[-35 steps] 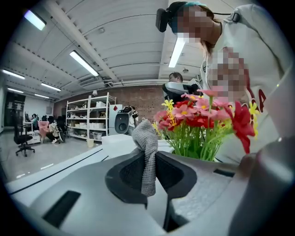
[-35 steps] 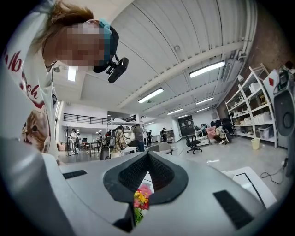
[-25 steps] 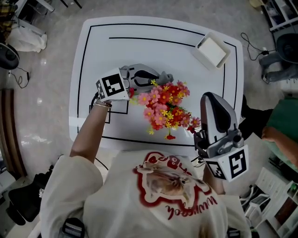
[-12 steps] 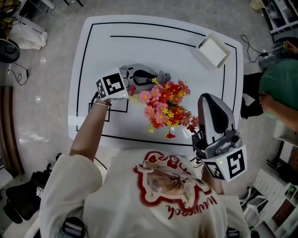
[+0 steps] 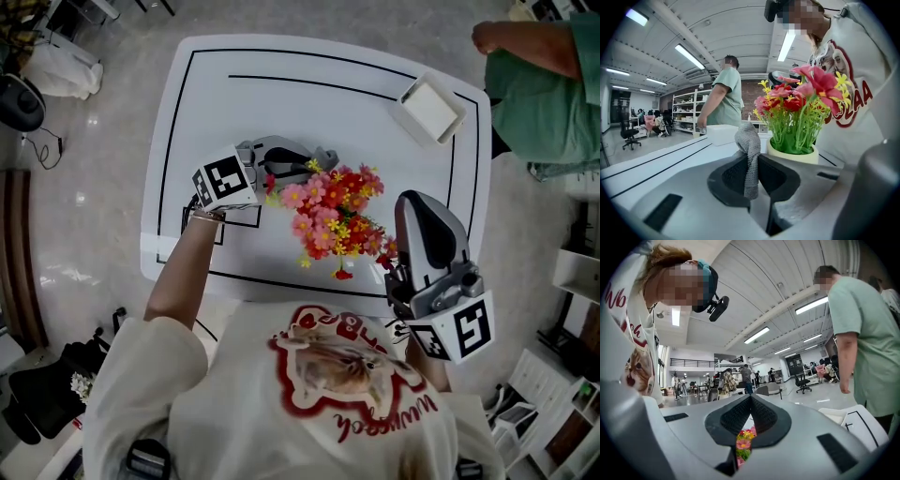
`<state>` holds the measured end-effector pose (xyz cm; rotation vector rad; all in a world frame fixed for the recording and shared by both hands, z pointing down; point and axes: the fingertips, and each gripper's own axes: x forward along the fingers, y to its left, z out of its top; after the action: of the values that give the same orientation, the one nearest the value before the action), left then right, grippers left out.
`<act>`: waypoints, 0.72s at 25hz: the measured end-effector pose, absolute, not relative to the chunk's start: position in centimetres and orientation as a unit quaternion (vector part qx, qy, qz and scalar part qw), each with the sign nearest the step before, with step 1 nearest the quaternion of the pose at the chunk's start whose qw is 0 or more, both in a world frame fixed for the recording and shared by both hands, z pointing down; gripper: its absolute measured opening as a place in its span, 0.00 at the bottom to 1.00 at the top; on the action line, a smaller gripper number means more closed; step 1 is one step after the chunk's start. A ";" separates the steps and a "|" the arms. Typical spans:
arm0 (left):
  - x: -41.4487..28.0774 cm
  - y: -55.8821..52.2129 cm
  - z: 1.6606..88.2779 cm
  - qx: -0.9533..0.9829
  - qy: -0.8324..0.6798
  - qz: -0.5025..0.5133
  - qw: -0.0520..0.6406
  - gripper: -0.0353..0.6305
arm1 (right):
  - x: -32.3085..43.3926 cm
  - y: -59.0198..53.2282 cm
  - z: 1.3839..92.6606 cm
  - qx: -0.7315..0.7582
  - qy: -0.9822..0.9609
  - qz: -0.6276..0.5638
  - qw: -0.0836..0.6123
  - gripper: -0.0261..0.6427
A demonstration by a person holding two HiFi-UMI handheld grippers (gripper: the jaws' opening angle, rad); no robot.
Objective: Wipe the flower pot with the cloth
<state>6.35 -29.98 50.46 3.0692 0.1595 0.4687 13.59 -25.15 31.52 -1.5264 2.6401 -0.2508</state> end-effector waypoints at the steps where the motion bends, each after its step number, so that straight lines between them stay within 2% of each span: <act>1: 6.3 -30.0 50.5 0.987 0.049 0.152 0.016 0.12 | 13.6 -25.2 31.7 -0.497 0.863 -0.083 0.040 0.04; 18: 4.5 -29.4 50.6 0.987 -0.015 0.160 0.016 0.12 | 13.4 -24.8 33.2 -0.457 0.881 -0.106 0.058 0.04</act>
<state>4.51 -29.37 50.63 3.0693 -0.0462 0.4963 13.44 -24.79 33.16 -1.3854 2.6714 -0.3227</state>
